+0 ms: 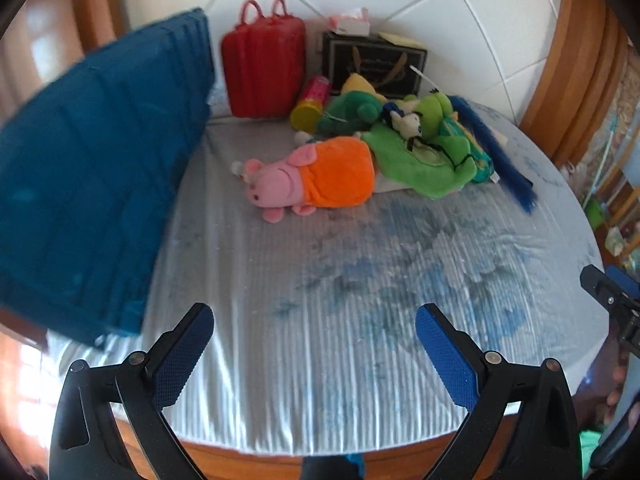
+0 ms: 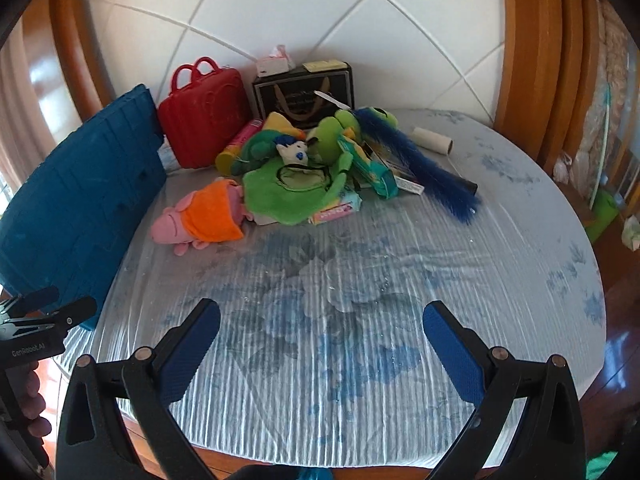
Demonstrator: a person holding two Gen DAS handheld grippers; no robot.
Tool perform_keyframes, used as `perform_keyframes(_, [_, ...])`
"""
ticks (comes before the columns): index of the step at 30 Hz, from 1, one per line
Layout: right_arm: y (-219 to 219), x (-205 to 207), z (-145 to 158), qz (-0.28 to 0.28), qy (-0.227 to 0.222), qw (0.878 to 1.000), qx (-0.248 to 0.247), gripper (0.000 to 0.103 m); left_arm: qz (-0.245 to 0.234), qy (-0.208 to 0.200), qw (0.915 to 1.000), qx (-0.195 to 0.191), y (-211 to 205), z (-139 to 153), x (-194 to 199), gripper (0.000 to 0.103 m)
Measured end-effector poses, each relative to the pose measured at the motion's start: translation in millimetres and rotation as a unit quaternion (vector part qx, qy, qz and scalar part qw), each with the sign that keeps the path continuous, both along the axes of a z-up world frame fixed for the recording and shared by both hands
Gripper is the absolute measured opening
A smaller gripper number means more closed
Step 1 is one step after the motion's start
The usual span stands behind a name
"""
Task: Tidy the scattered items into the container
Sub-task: 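Move both grippers toward the plush toys on the table, then grasp the pink-and-orange plush pig with the left gripper while the right gripper pushes the green plush hat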
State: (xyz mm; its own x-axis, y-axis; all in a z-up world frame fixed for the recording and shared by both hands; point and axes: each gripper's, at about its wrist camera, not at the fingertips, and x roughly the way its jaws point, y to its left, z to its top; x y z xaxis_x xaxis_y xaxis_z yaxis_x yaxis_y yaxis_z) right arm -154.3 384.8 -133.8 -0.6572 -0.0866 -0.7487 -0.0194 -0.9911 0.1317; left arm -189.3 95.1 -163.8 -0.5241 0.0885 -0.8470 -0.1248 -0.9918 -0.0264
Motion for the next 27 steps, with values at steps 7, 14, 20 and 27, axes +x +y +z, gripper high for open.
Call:
perform_keyframes(7, [7, -67, -24, -0.033, -0.058, 0.997, 0.035, 0.103, -0.026, -0.04, 0.9988, 0.01, 0, -34, -75, 0.102])
perform_keyframes(14, [-13, -124, -51, -0.016, -0.087, 0.995, 0.035, 0.103, 0.014, -0.048, 0.9985, -0.023, -17, -59, -145, 0.101])
perform_keyframes(20, [-28, -176, -55, 0.029, -0.085, 0.996, 0.013, 0.103, 0.058, -0.044, 0.997, -0.028, -32, -62, -173, 0.101])
perform_keyframes(27, [-84, -243, -59, 0.119, -0.087, 0.989, 0.002, 0.074, 0.082, -0.068, 0.9933, -0.045, -42, -79, -179, 0.096])
